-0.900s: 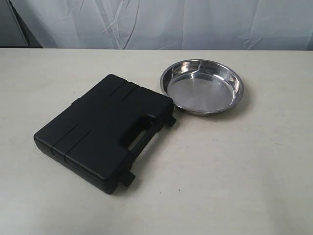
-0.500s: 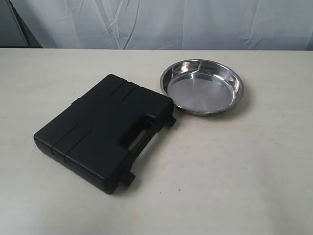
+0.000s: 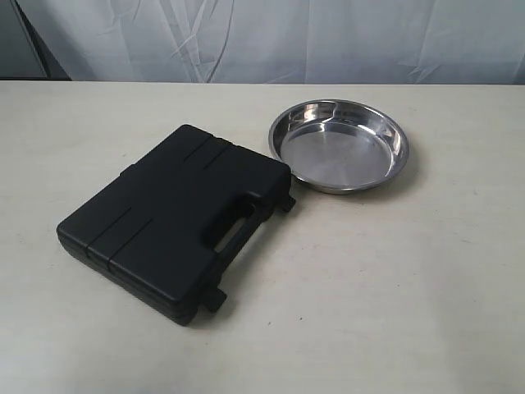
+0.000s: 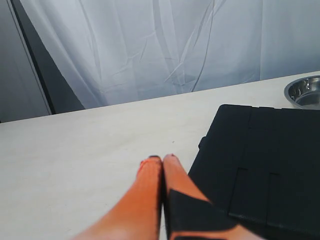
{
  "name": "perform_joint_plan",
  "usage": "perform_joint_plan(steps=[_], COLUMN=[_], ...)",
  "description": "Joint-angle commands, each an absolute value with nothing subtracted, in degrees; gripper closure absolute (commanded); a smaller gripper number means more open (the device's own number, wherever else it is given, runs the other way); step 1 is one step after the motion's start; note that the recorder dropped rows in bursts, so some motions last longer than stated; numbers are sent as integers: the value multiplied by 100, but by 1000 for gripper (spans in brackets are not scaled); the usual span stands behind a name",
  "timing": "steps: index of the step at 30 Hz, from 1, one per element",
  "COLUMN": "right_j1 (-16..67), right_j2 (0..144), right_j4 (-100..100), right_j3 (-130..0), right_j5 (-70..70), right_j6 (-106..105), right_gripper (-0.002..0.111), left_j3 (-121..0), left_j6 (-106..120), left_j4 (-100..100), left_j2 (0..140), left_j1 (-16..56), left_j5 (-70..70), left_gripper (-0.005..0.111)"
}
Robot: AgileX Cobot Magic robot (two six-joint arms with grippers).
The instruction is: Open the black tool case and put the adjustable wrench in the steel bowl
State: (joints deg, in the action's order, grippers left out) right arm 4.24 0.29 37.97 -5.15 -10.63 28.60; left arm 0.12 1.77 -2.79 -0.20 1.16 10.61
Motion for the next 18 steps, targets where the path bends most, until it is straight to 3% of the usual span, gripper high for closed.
perform_joint_plan(steps=[1, 7, 9, 10, 11, 14, 16, 18], right_j1=[404, 662, 1064, 1665, 1955, 3552, 4023, 4286], right_j2=[0, 1877, 2930, 4086, 4681, 7573, 8967, 9983], right_j4=[2294, -1266, -1934, -2436, -2492, -1838, -1357, -1010], right_j3=[-1268, -2677, -3175, -3733, -3977, -5735, -6676, -7285], right_j5=[-881, -367, 148, 788, 1109, 3863, 5049, 5212], right_j6=[3025, 3318, 3297, 2919, 2470, -897, -1827, -2145], right_gripper=[108, 108, 108, 108, 108, 108, 108, 108], left_j3=[0, 0, 0, 0, 0, 0, 0, 0], left_j6=[172, 172, 172, 172, 172, 172, 172, 172], left_j4=[-271, -271, -271, -271, -271, -271, -271, -271], left_j2=[0, 0, 0, 0, 0, 0, 0, 0], left_j1=[122, 122, 122, 122, 122, 122, 122, 122], left_j5=[1033, 1033, 1033, 1033, 1033, 1033, 1033, 1033], left_gripper=[106, 106, 106, 106, 106, 106, 106, 106])
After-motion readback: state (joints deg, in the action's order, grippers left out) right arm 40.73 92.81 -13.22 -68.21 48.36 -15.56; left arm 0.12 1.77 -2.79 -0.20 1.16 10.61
